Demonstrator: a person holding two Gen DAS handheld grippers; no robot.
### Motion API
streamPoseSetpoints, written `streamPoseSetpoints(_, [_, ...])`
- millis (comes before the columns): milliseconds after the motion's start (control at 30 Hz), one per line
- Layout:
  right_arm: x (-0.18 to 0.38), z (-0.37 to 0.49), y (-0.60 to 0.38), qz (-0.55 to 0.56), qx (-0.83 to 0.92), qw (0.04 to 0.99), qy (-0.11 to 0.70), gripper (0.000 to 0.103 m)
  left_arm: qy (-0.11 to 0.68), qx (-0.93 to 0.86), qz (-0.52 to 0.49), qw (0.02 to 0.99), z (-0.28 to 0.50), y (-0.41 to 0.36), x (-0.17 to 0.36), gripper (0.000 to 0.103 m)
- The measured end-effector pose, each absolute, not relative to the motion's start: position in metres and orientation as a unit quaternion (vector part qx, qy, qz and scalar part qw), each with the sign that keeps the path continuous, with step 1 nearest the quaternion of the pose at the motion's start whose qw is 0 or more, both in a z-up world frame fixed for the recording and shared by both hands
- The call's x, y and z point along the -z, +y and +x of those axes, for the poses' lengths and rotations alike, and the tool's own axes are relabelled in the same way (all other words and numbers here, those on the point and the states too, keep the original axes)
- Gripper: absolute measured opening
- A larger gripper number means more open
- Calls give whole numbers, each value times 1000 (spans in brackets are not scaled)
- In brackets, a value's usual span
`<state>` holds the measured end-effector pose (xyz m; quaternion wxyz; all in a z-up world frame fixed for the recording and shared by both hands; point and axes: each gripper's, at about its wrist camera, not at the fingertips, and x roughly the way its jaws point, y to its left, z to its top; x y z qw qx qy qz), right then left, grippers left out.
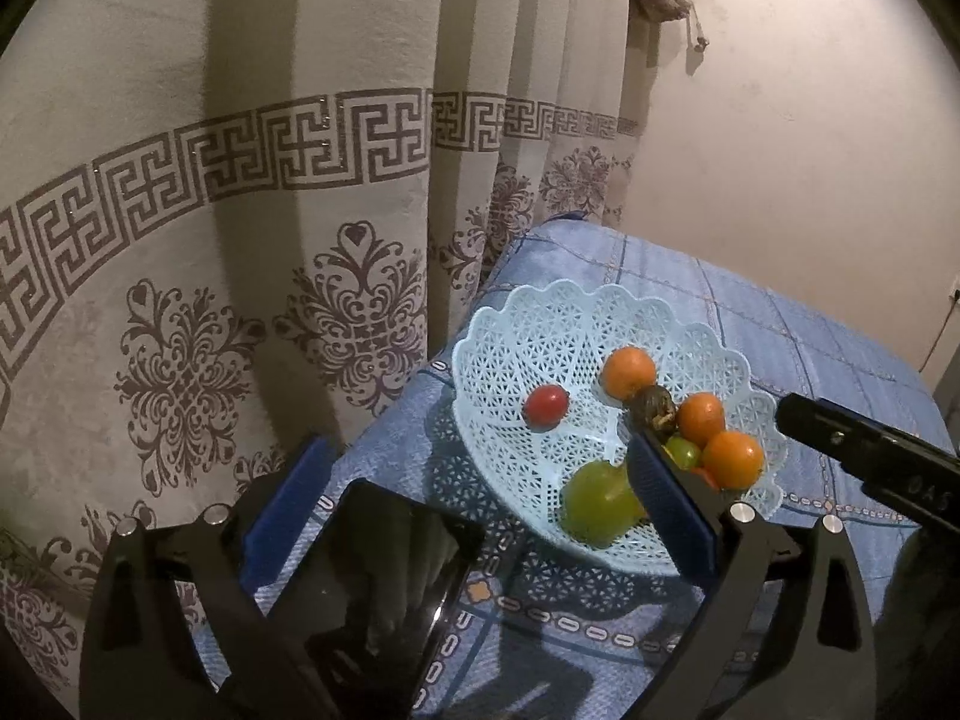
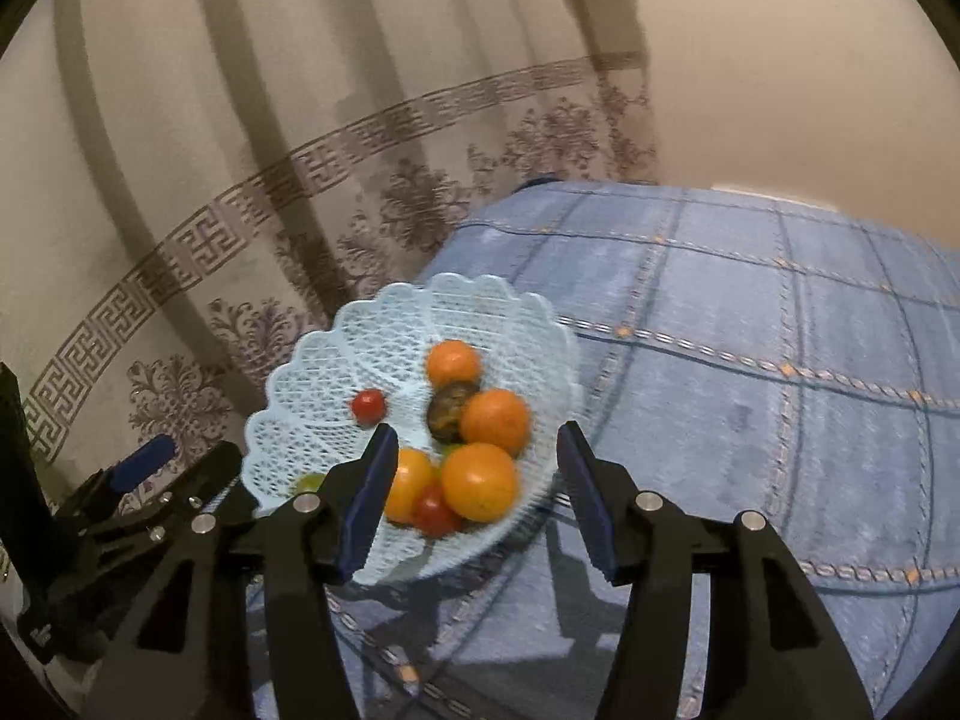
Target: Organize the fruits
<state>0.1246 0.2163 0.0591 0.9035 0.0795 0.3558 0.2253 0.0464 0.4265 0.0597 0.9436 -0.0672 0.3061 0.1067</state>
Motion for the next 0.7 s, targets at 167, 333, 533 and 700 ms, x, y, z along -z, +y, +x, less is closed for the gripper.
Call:
streamPoseSetpoints(167, [-49, 112, 197, 72, -203, 910, 354, 57, 306, -105, -58, 944, 45, 419, -59, 100])
streamPoseSetpoints(333, [-42, 100, 183, 64, -182, 919, 343, 75, 309, -107, -44, 944, 39, 411, -57, 100])
streamPoseSetpoints(533, [-40, 90, 176, 48, -167, 930, 324, 85, 309, -119, -37, 943, 21, 400, -46, 100])
streamPoseSetpoints(700, [-39, 81, 171, 42, -157, 936, 312, 90, 311, -127, -9, 942, 18, 386, -39, 100])
